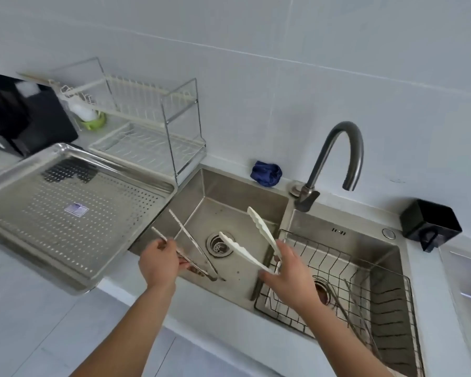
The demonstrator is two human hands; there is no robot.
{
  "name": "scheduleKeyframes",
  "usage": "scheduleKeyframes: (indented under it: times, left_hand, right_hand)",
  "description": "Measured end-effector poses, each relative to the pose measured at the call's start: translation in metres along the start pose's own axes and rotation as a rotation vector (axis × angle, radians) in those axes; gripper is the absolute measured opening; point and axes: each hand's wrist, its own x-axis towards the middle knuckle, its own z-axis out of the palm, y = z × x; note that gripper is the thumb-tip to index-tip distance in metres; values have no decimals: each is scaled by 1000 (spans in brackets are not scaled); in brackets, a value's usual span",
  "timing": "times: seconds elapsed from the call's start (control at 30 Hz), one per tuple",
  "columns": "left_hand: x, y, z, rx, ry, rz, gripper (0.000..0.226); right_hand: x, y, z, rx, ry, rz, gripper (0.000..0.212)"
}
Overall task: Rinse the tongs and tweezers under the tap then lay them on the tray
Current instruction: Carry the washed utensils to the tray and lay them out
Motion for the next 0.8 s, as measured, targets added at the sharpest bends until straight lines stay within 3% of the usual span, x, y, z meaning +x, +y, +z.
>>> scheduleKeyframes:
  times: [0.4,0.8]
  left_hand:
    - [74,36,-140,-90,72,-9,22]
    - [154,44,-199,-36,169,-26,23]
  right_hand:
    - [5,-146,83,32,38,-89,66]
    - [65,-223,141,82,-72,-157,72]
